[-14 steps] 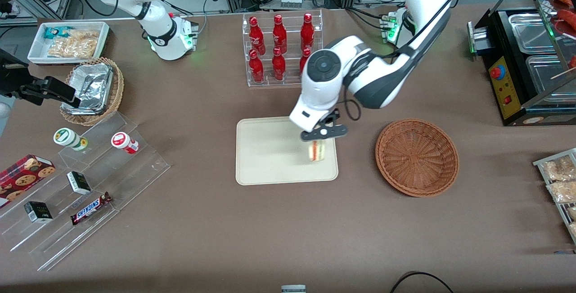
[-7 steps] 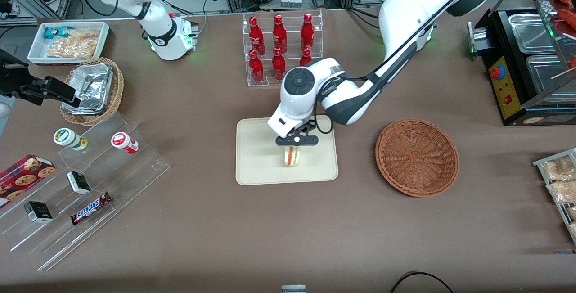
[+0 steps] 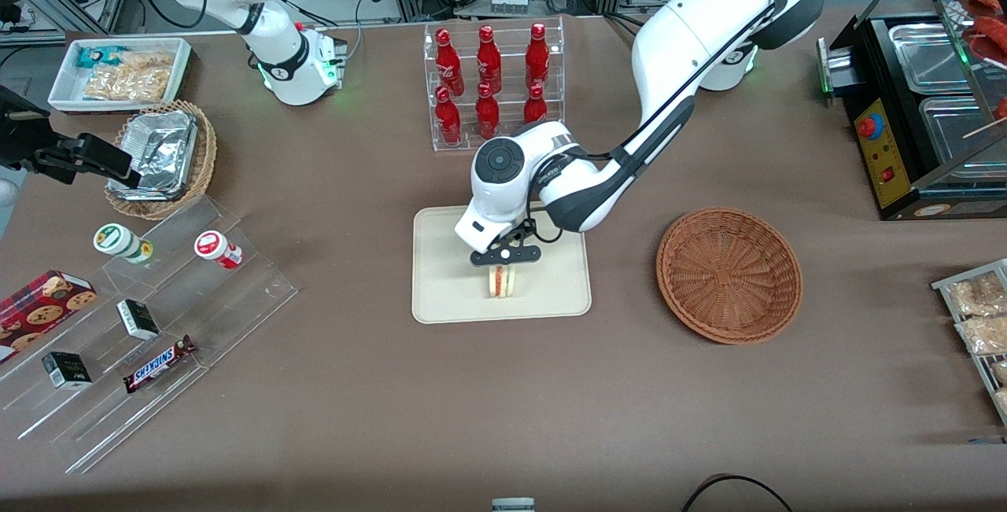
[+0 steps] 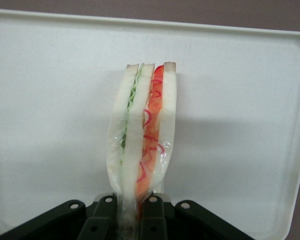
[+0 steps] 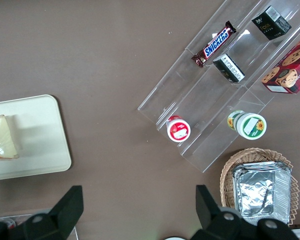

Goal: Place sandwich from basket to tray
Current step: 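Lower the sandwich onto the tray and open the left gripper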

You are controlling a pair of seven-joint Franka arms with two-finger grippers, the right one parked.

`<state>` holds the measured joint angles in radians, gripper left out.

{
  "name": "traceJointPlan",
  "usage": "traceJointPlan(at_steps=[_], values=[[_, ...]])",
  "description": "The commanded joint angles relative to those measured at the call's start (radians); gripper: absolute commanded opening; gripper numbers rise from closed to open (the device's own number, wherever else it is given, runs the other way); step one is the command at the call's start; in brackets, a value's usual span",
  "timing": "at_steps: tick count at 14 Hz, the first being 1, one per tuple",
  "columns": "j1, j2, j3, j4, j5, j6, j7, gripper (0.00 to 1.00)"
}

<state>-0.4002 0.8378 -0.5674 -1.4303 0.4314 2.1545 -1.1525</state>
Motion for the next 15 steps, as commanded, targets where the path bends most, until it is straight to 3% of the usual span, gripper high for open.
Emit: traceJointPlan(at_steps=[1,2,3,4,9,13,15], values=[[-0.029,0.027,0.011,0.034,0.024,0.004,-0.038,0.14],[-0.031,0.029,0.011,0.033,0.024,0.005,-0.039,0.31],[-0.031,0.029,0.011,0.031,0.024,0.004,-0.039,0.74],[-0.031,0.023,0.011,0.031,0.027,0.001,-0.041,0.99],[-0.014,-0.093,0.011,0.030,0.013,-0.096,-0.053,0.99],[0.095,-0.322,0.011,0.001,0.000,-0.305,-0.139,1.00],[0.171,-0.420,0.009,-0.041,-0.061,-0.358,-0.125,1.00]])
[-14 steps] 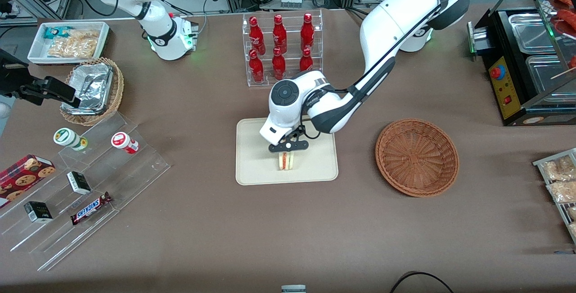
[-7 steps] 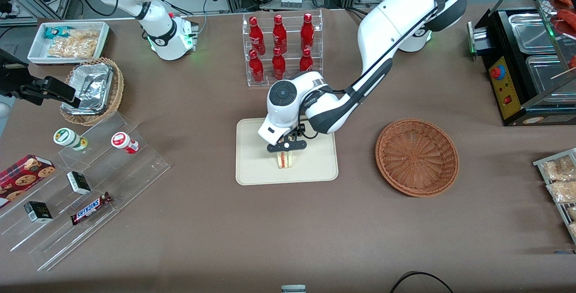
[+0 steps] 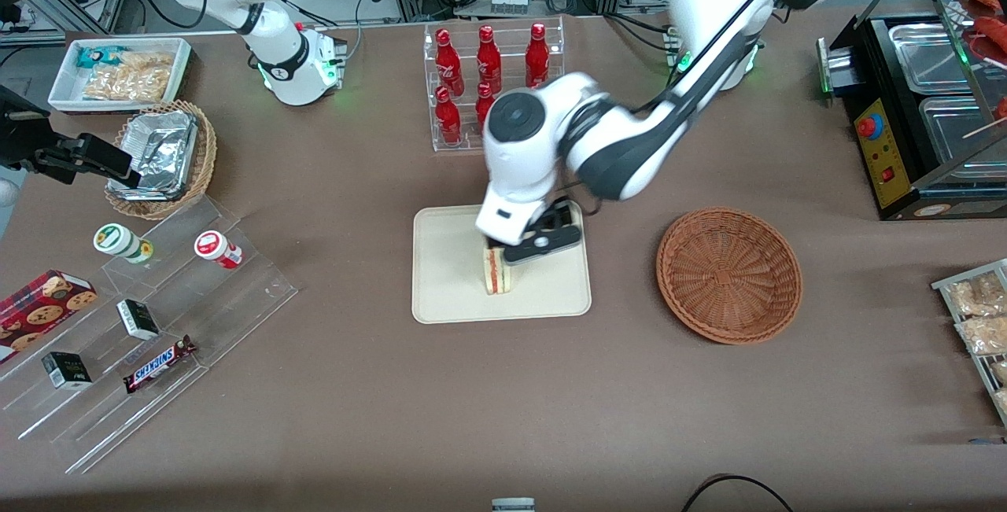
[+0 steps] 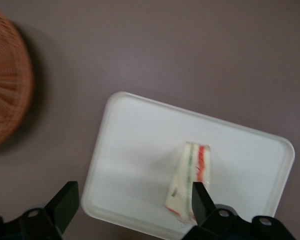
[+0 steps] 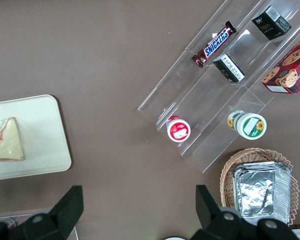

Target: Place sandwich from basket to tray

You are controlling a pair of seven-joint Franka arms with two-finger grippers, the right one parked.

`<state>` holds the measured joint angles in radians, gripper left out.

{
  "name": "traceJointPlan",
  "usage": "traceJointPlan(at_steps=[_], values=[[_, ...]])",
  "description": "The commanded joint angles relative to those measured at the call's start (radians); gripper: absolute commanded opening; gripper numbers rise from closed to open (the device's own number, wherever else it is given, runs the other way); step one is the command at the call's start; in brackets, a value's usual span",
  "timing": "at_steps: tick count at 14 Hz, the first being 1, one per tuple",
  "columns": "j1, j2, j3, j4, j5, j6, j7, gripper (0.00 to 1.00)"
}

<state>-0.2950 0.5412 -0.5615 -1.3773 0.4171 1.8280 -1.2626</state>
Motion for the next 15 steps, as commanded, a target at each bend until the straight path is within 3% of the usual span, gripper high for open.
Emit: traceJointPlan(at_steps=[1,4,9,12,15], values=[[0.095,-0.173,0.003,-0.127,-0.050,-0.045,-0.015,1.00],[0.216,-0.312,0.000,-0.219,-0.073,-0.093,0.029,1.00],[0.396,-0.414,0.003,-0.229,-0.181,-0.223,0.338,1.00],[0.511,-0.480,0.005,-0.229,-0.286,-0.289,0.593,1.00],[0.565,-0.527,0.031,-0.229,-0.317,-0.354,0.742,1.00]])
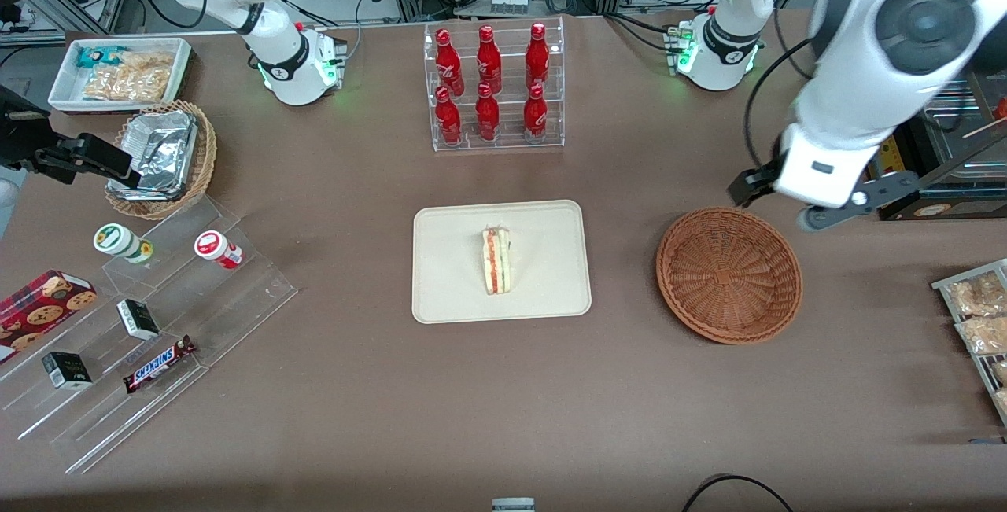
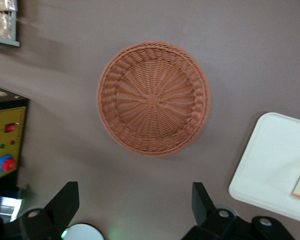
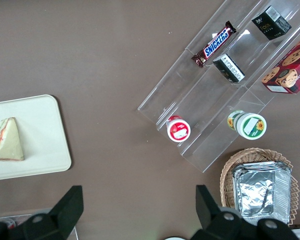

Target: Place sandwich from basket to tray

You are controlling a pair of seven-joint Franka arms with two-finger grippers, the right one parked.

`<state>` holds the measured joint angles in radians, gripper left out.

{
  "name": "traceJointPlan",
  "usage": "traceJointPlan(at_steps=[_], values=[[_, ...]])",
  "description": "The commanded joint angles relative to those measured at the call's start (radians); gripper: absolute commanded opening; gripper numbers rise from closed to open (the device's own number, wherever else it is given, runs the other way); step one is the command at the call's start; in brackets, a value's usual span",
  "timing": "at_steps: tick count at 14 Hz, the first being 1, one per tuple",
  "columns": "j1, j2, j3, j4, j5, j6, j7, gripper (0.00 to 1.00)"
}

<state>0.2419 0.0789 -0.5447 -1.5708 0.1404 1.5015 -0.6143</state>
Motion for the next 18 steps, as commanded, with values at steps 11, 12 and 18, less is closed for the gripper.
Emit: traceJointPlan(at_steps=[11,12,18], values=[[-0.216,-0.053,0.477,0.069,-0.145,-0.073,0.455,1.00],[-0.211,-0.030,0.457,0.093,-0.128,-0.060,0.478,1.00],[-0.205,0.018,0.457,0.178,-0.105,-0.064,0.524,1.00]])
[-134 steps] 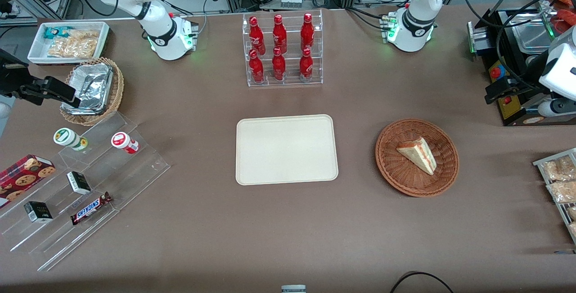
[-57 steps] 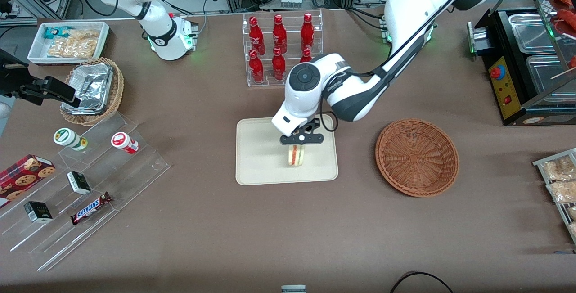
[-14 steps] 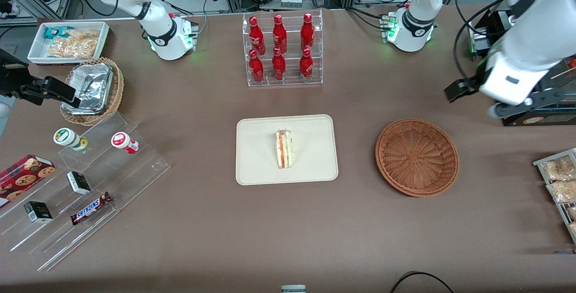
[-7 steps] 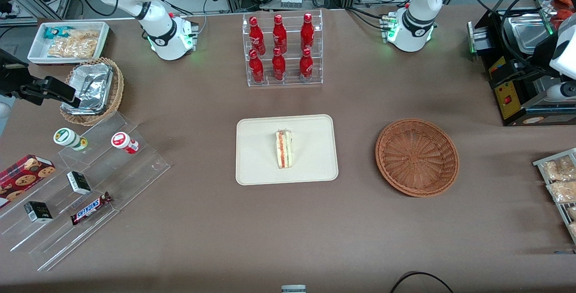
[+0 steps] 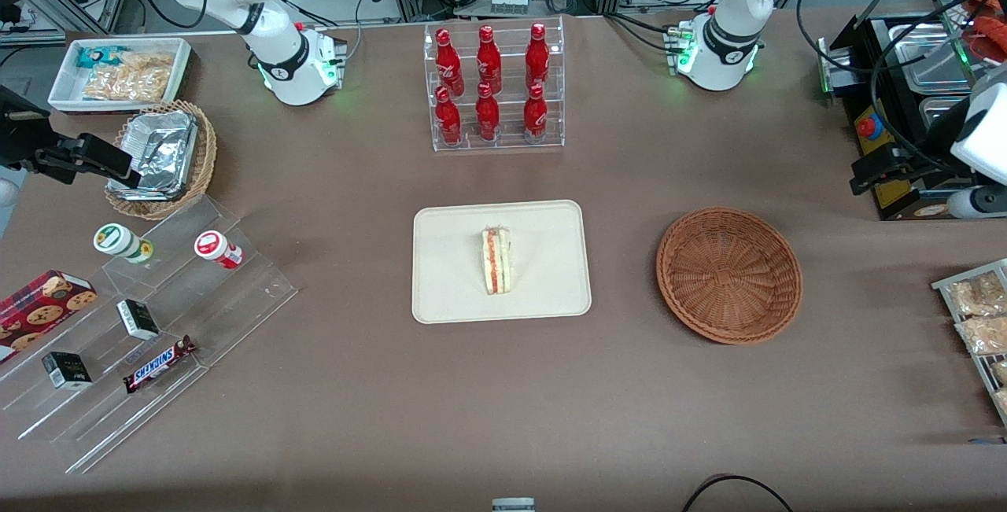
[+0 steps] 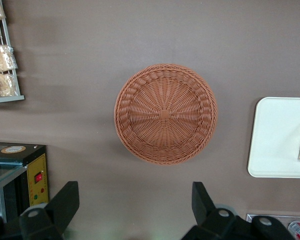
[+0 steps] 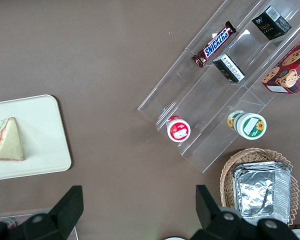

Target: Place sandwich from basket to tray

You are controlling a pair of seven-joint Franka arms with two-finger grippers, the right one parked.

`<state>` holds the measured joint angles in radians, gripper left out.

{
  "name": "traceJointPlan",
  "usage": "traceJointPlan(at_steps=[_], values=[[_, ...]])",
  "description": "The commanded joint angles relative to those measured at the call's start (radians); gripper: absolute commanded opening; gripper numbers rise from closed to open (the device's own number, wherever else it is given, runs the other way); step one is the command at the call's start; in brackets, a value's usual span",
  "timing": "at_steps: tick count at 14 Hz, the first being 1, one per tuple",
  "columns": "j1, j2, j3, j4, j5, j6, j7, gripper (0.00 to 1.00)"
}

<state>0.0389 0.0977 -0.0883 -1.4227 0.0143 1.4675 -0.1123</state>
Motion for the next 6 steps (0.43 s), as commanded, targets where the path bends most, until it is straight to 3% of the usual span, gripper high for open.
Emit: traceJointPlan(at_steps=[1,6], values=[[-0.001,-0.016,0.002,0.018,0.029,-0.032,0.029,1.00],[0.005,-0.038,0.019,-0.009,0.015,-0.076,0.031,1.00]])
